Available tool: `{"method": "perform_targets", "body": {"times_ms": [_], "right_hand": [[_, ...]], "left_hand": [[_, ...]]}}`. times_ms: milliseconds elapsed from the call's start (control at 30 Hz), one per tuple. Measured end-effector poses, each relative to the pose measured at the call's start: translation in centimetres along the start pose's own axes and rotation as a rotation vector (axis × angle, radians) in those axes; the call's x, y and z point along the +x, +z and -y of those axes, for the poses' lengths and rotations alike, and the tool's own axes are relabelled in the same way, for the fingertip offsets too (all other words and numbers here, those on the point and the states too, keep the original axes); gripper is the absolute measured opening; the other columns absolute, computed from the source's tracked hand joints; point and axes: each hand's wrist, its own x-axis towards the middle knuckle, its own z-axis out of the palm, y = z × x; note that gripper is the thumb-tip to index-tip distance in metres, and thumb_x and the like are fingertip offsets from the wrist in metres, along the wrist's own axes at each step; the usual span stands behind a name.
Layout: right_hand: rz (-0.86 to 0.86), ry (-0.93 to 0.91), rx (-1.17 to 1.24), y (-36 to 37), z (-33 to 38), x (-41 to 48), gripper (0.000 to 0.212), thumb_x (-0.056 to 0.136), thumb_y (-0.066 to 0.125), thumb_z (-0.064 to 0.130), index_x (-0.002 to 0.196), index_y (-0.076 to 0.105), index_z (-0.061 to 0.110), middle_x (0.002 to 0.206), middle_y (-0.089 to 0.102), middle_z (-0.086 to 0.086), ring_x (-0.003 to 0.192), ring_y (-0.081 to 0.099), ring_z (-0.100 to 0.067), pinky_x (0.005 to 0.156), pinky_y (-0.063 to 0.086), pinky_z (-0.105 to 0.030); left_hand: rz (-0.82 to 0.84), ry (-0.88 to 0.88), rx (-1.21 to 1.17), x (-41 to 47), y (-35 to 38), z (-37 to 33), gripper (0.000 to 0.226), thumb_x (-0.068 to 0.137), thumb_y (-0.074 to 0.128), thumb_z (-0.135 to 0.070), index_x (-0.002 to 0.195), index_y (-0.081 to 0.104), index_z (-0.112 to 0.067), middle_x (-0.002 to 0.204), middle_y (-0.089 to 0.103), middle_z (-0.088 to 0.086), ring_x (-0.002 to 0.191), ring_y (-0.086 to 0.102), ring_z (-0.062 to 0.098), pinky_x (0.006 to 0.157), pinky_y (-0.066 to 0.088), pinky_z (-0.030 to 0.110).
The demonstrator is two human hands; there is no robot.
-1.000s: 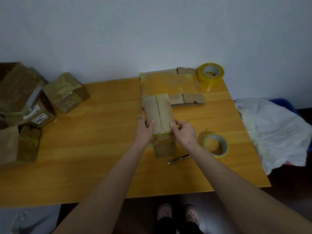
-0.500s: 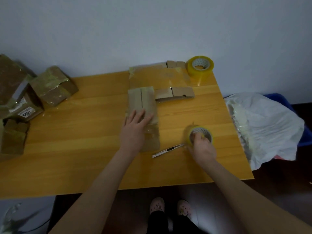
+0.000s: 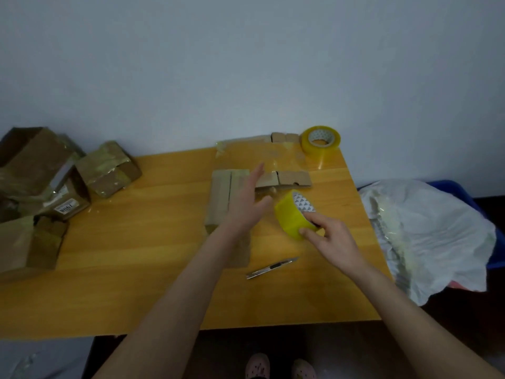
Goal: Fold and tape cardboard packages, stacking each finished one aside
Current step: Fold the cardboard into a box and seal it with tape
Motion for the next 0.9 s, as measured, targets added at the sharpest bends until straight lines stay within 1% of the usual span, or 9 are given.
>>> {"method": "perform_targets", "body": {"times_ms": [67,133,200,300,400,467,633,800,900], "right_hand": [[0.079,-0.049,0.036,-0.8,1.9,0.3,0.025,0.089,0.064,0.010,0.113,0.069,0.017,0.101,0.069,0.006,0.092,0.061,-0.010,0.076,0.044,-0.022],[0.119,-0.055,0.082,-1.4,3.5,0.5,0.022,0.090,0.062,0.009,0.109,0.068,0.017,0.099,0.069,0.005,0.088,0.059,-0.006,0.073,0.041,-0.017],[0.150,-0.056,0.106,-1.9,4.4,0.8,0.019,0.091,0.062,0.011,0.107,0.068,0.018,0.098,0.069,0.004,0.086,0.058,-0.003,0.073,0.042,-0.017],[0.269,0.012,0.241,-2.1,5.0,0.9,0.018,0.090,0.065,0.016,0.108,0.068,0.012,0.099,0.071,-0.006,0.088,0.064,-0.010,0.077,0.047,-0.023],[0.330,0.066,0.289,-1.7,5.1,0.9,0.023,0.089,0.067,0.021,0.105,0.069,0.005,0.100,0.070,-0.018,0.091,0.067,-0.026,0.082,0.049,-0.037],[0.306,0.041,0.192,-1.2,5.1,1.1,0.024,0.087,0.070,0.029,0.095,0.070,0.006,0.089,0.068,-0.020,0.079,0.062,-0.026,0.073,0.045,-0.039],[0.275,0.013,-0.003,-1.1,5.6,1.5,0.030,0.086,0.069,0.033,0.066,0.061,0.013,0.057,0.047,0.006,0.055,0.041,-0.007,0.055,0.030,-0.026],[0.523,0.055,0.165,-0.6,6.3,0.7,0.017,0.089,0.067,0.018,0.073,0.063,0.024,0.062,0.061,0.016,0.062,0.055,0.001,0.060,0.039,-0.012],[0.513,0.062,0.057,0.2,6.6,0.9,0.025,0.089,0.067,0.022,0.065,0.059,0.023,0.052,0.052,0.018,0.051,0.046,0.004,0.052,0.033,-0.013]], "left_hand": [[0.085,-0.033,-0.145,0.6,-1.2,-0.1,0.051,0.091,0.053,-0.005,0.138,0.044,-0.025,0.134,0.053,-0.002,0.121,0.049,0.012,0.102,0.041,0.030],[0.031,-0.040,-0.133,0.4,-1.9,0.2,0.024,0.089,0.061,-0.008,0.105,0.067,-0.025,0.104,0.068,-0.002,0.098,0.062,0.014,0.090,0.052,0.033],[-0.060,-0.086,-0.169,-0.1,-2.2,0.3,0.009,0.086,0.068,-0.010,0.085,0.071,-0.019,0.084,0.069,0.004,0.080,0.064,0.017,0.077,0.056,0.031],[-0.131,-0.201,-0.301,-1.1,-2.5,0.3,0.005,0.085,0.069,-0.009,0.086,0.071,-0.004,0.075,0.066,0.007,0.067,0.062,0.015,0.061,0.055,0.021],[-0.158,-0.301,-0.335,-2.3,-2.8,0.8,0.007,0.085,0.070,-0.011,0.079,0.070,-0.008,0.068,0.064,0.002,0.055,0.060,0.004,0.052,0.051,0.018],[-0.201,-0.332,-0.325,-3.4,-3.2,1.5,0.013,0.086,0.069,-0.011,0.073,0.067,-0.012,0.064,0.062,0.000,0.052,0.057,0.003,0.048,0.048,0.016],[-0.341,-0.394,-0.405,-5.4,-5.1,3.4,0.016,0.088,0.067,-0.015,0.073,0.067,-0.010,0.066,0.062,0.000,0.059,0.058,0.011,0.054,0.051,0.023],[-0.408,-0.488,-0.451,-7.0,-5.6,4.8,0.015,0.092,0.062,-0.016,0.082,0.064,-0.005,0.073,0.059,0.003,0.072,0.056,0.014,0.072,0.054,0.032],[-0.450,-0.504,-0.426,-7.8,-5.4,5.8,0.018,0.092,0.062,-0.018,0.084,0.065,-0.003,0.073,0.058,0.003,0.072,0.055,0.015,0.072,0.054,0.032]]}}
